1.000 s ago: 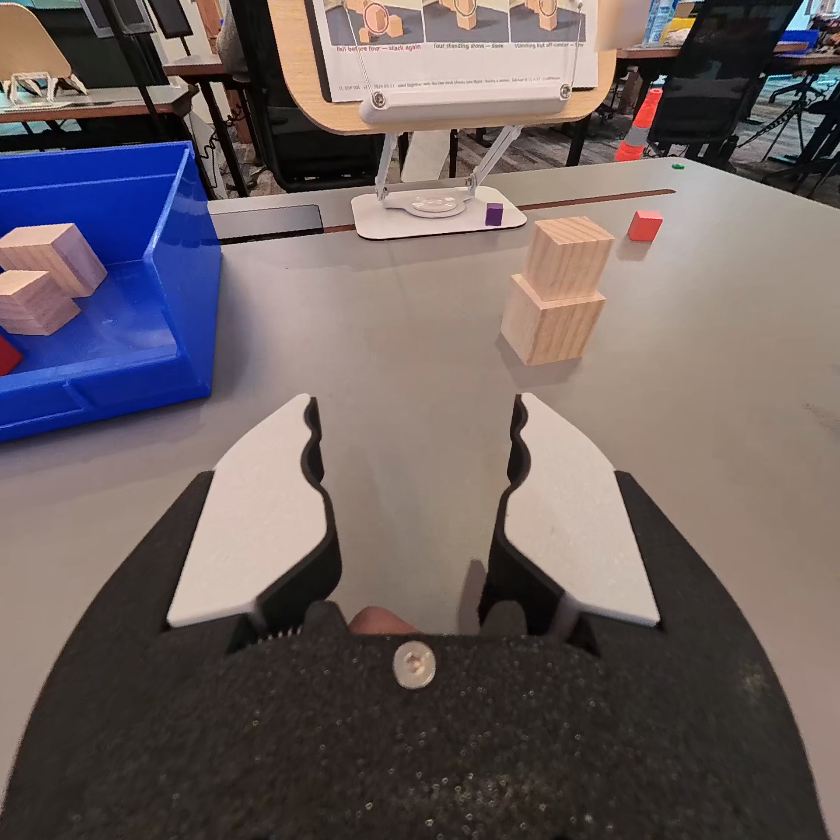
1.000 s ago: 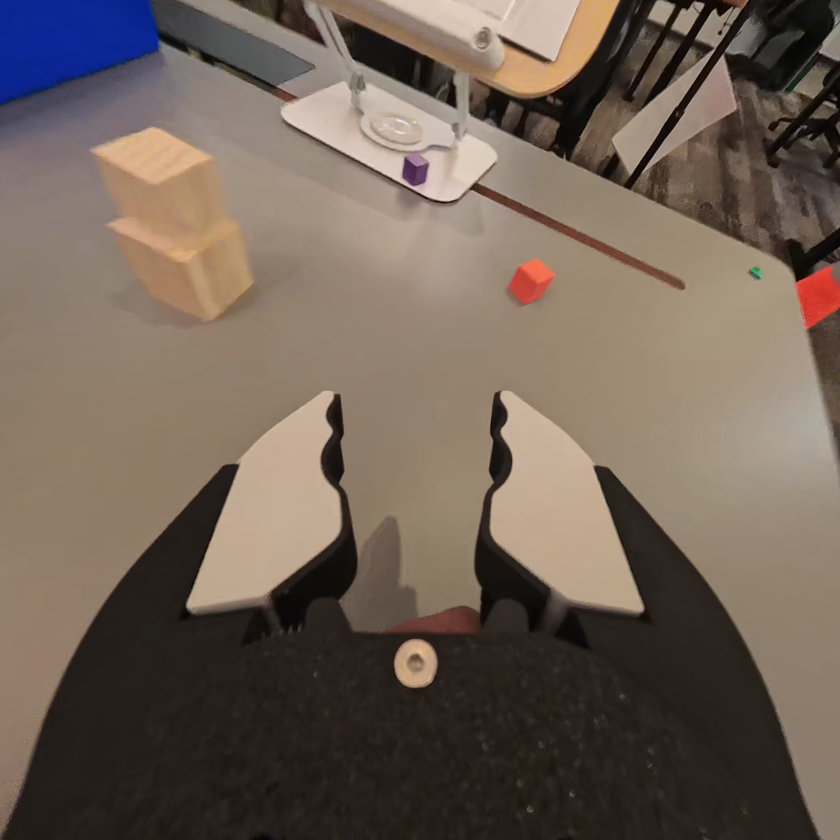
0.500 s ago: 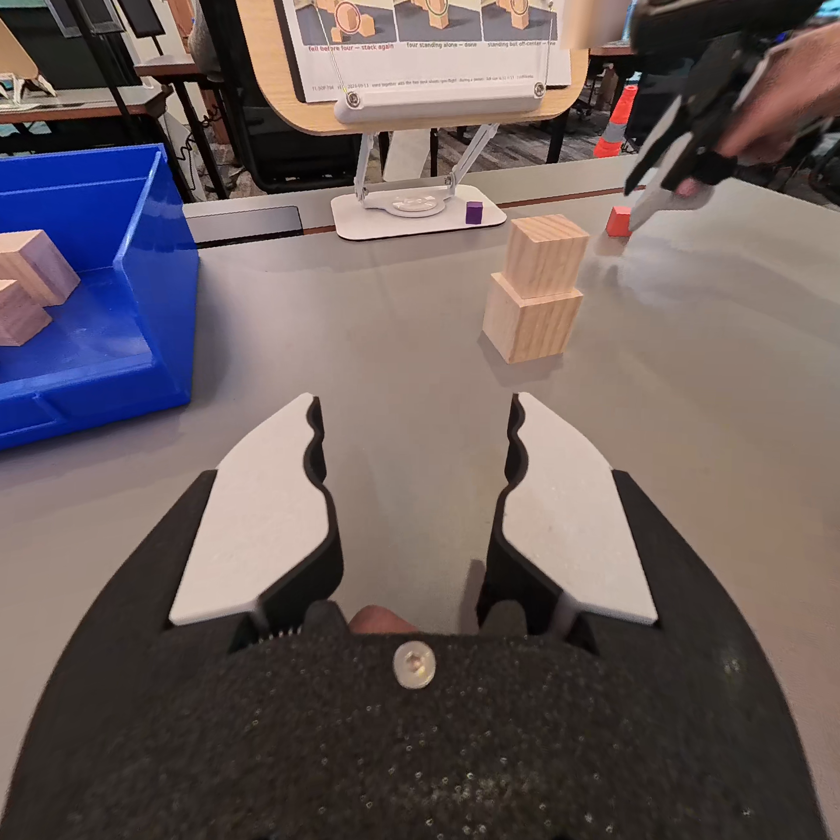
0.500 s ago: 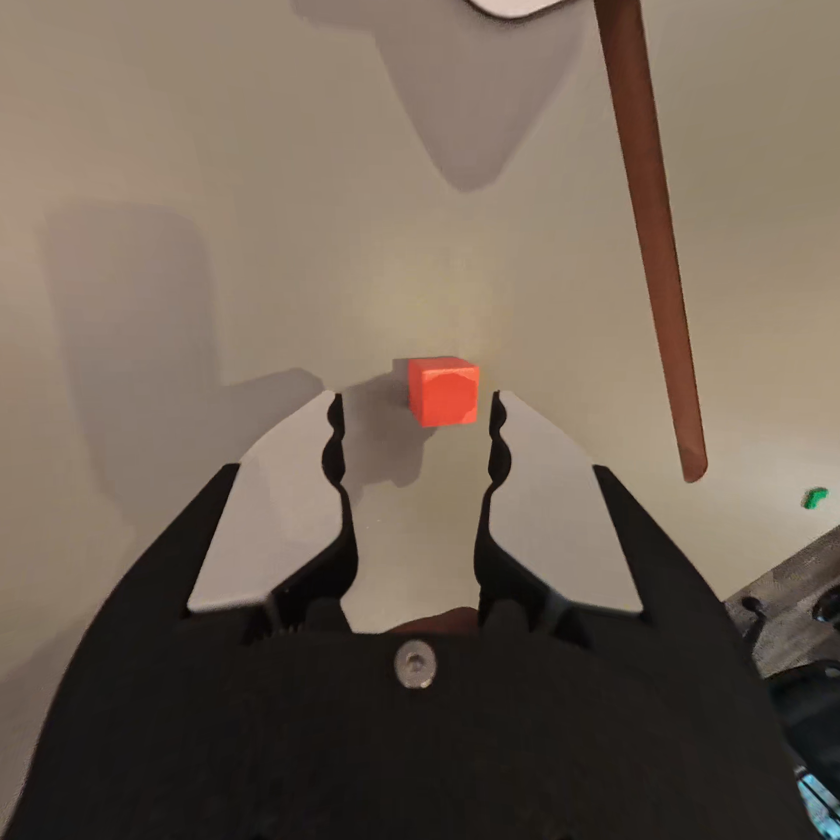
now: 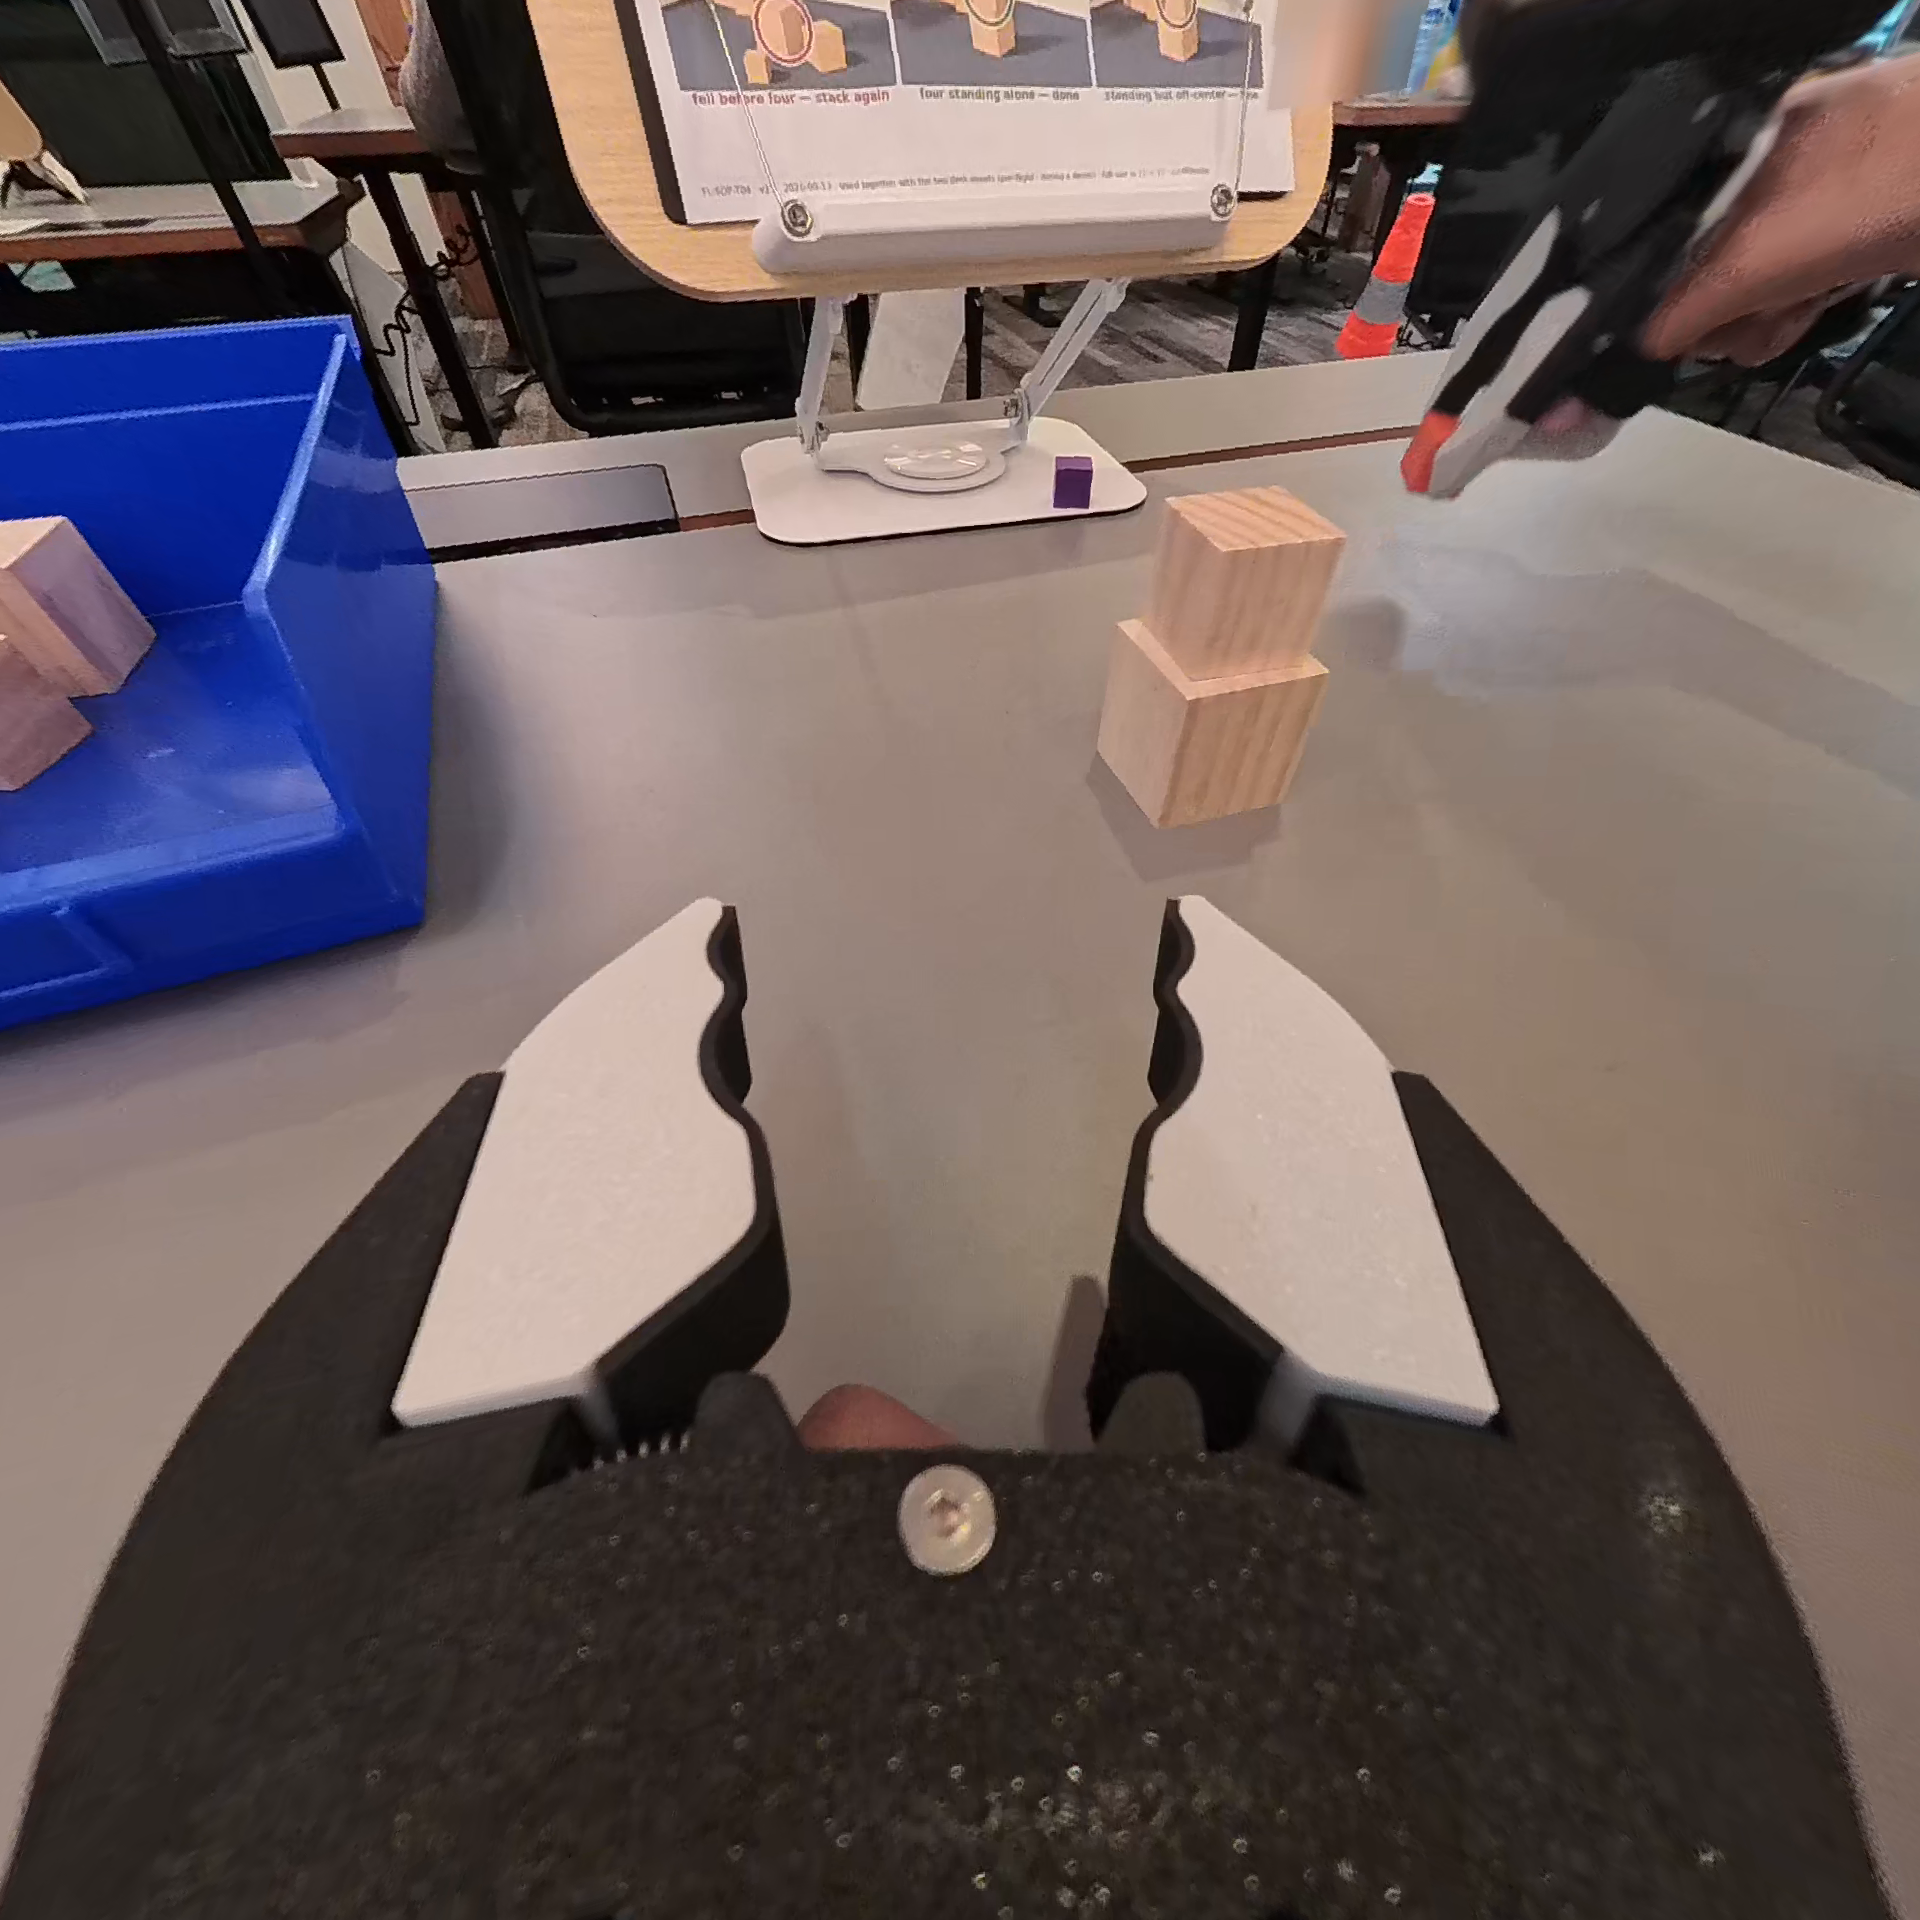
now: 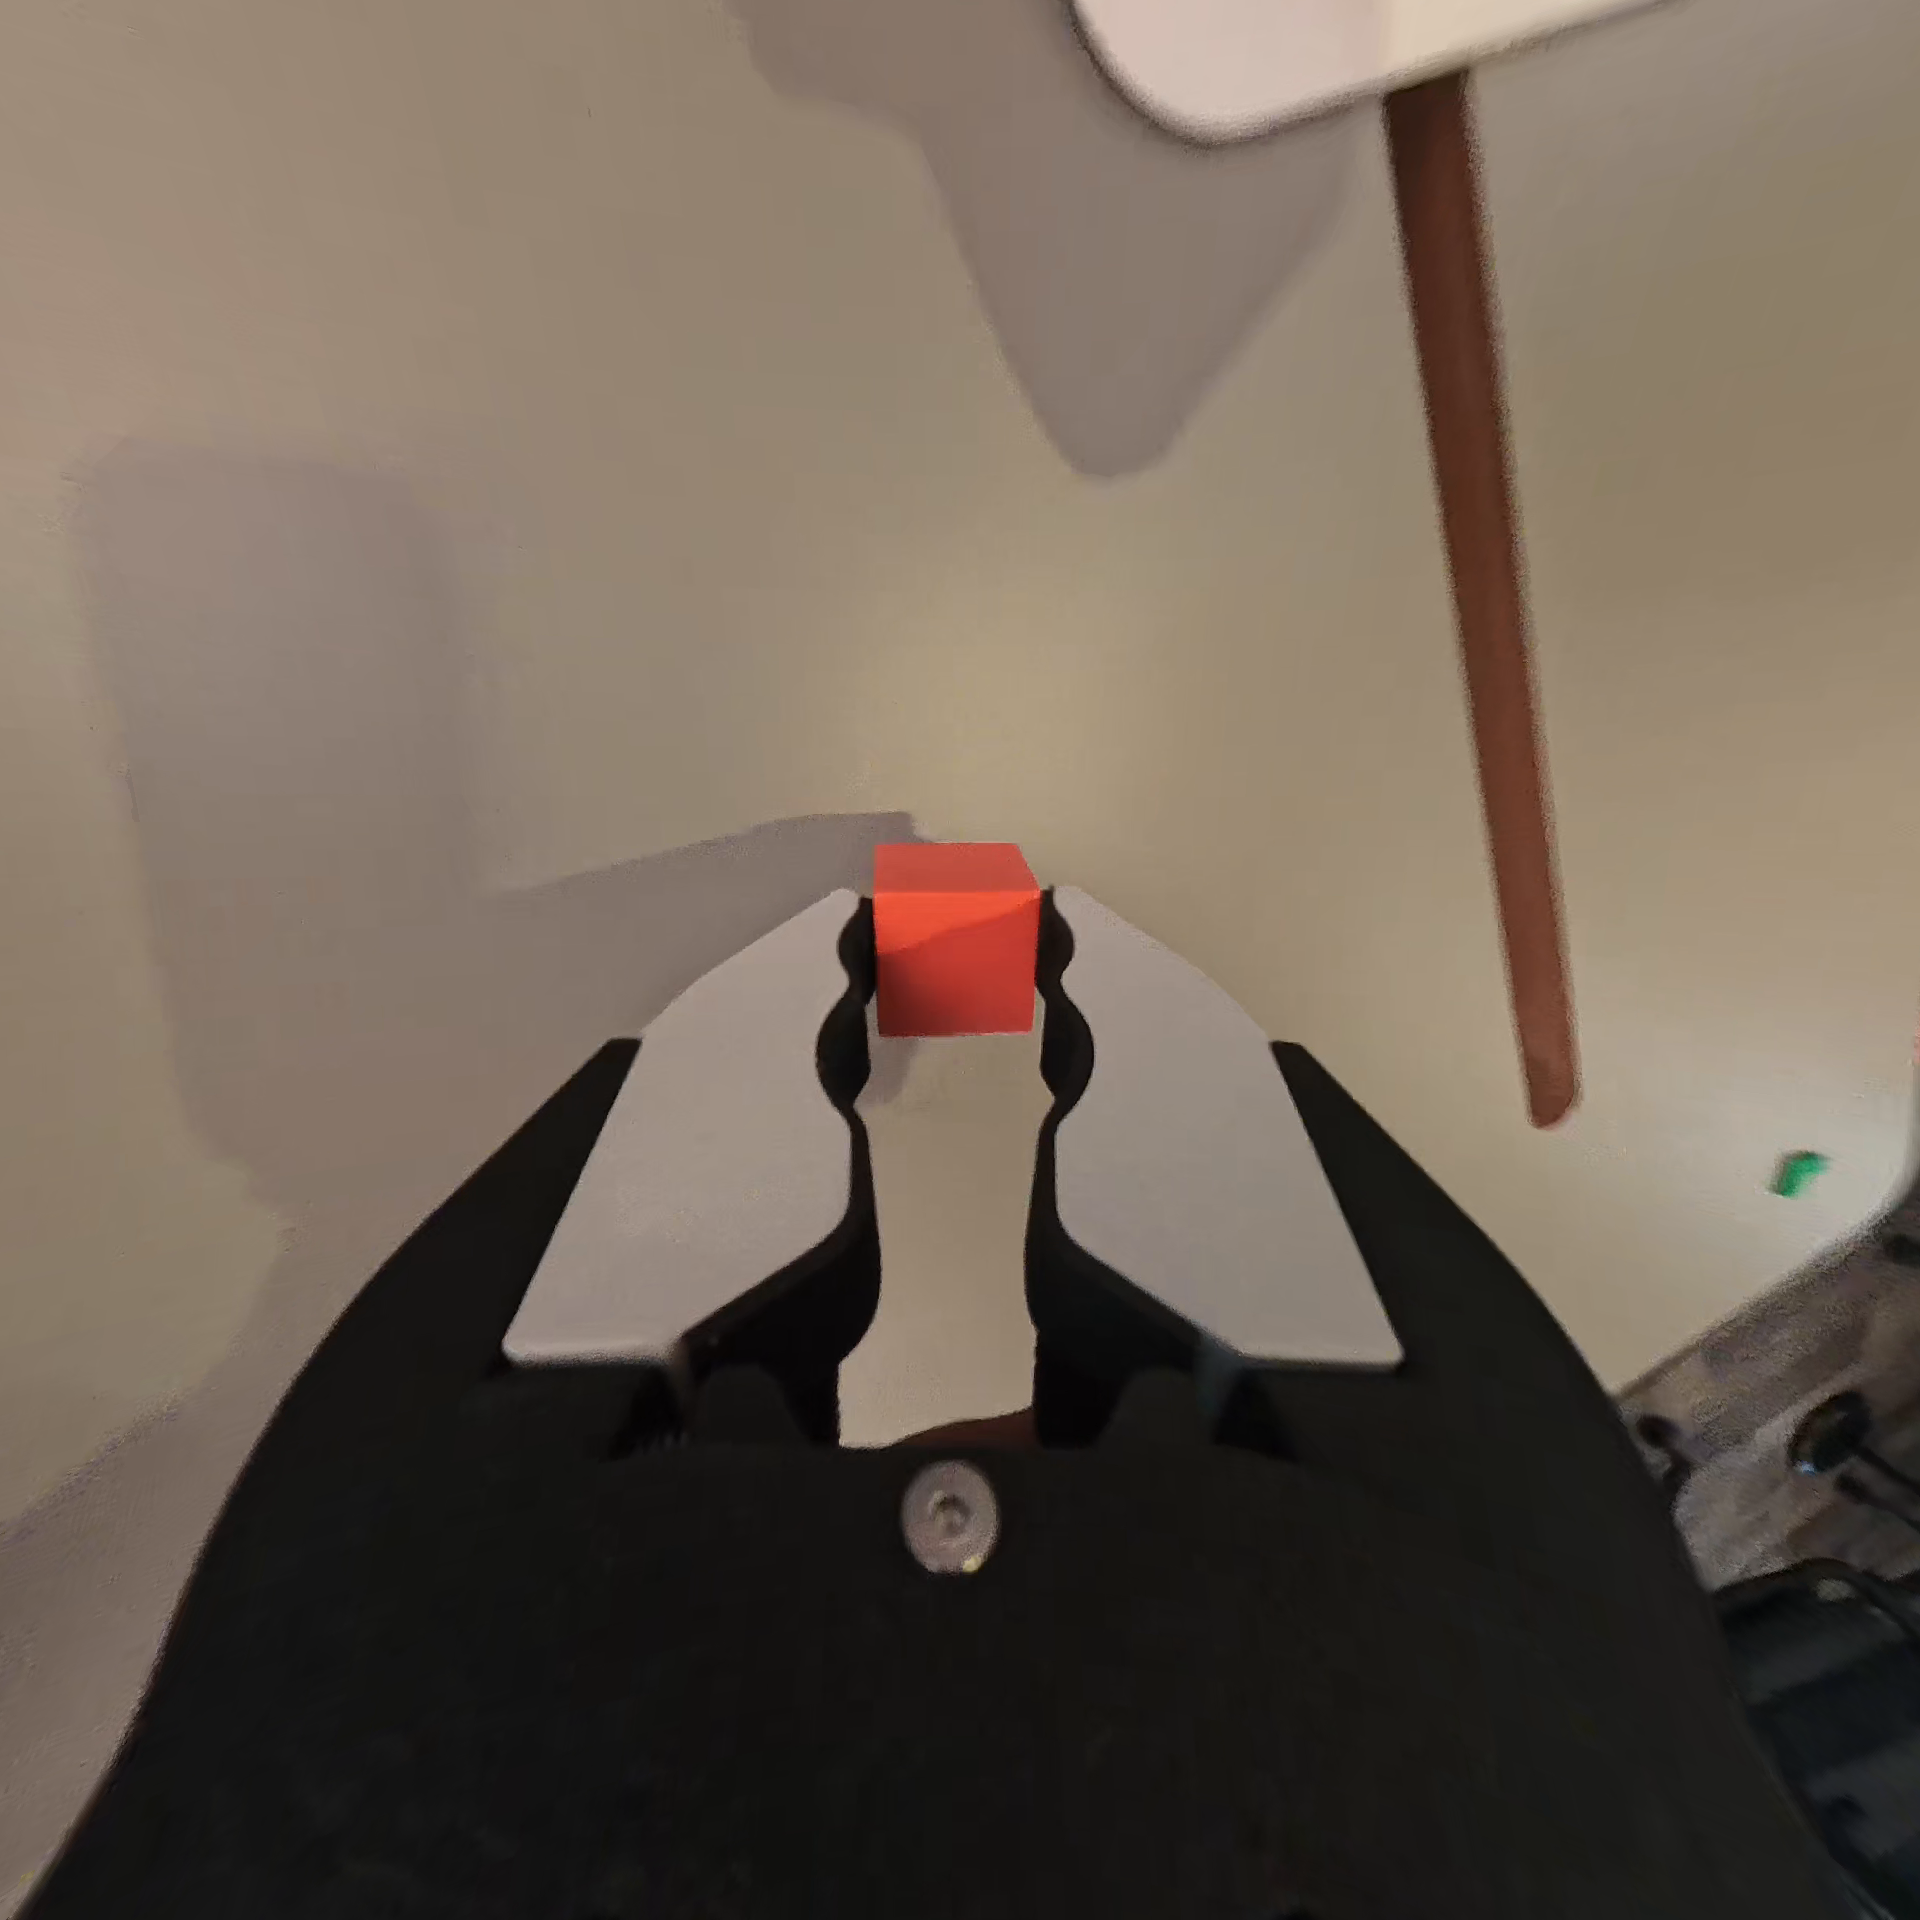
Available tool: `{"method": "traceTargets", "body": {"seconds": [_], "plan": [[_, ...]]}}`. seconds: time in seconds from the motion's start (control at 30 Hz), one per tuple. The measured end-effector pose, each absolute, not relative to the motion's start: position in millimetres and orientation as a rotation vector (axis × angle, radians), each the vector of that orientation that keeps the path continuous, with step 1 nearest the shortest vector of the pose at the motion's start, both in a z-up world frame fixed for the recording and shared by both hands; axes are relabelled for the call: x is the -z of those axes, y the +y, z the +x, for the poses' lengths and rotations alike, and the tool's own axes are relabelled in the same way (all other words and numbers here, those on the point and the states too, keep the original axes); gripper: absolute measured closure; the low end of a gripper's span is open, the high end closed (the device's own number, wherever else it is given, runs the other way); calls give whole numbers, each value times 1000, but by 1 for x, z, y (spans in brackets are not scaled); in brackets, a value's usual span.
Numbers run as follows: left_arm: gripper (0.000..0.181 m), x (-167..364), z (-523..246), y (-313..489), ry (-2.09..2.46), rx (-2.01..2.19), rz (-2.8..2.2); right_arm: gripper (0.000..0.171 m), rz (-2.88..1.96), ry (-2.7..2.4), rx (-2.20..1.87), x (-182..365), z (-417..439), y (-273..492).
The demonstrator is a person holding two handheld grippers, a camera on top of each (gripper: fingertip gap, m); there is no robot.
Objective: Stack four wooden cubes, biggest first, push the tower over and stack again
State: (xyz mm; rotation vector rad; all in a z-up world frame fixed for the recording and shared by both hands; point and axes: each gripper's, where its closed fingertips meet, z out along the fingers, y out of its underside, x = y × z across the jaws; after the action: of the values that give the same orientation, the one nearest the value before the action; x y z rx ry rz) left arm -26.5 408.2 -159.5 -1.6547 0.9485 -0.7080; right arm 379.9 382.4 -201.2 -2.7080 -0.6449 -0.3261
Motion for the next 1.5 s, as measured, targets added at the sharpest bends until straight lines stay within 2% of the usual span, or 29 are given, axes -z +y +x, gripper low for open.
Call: {"method": "traceTargets", "body": {"seconds": [0.13,0.23,0.47,0.67,0.87,1.3,1.5], "plan": [[106,160,-27,408,949,704,-1655,142,-2420,-567,391,142,312,355],[106,159,-27,409,951,694,-1649,142,-2246,-455,371,120,255,316],[106,159,-31,416,938,684,-1667,142,-2107,-171,258,139,187,245],[107,158,-33,417,950,676,-1674,142,-2008,-7,207,143,172,230],[107,161,-32,413,981,670,-1673,142,-1969,-95,198,132,161,259],[109,164,-34,408,1020,679,-1669,142,-2287,-873,85,125,150,391],[109,168,-32,408,1038,683,-1678,142,-2506,-1079,40,146,146,414]]}}
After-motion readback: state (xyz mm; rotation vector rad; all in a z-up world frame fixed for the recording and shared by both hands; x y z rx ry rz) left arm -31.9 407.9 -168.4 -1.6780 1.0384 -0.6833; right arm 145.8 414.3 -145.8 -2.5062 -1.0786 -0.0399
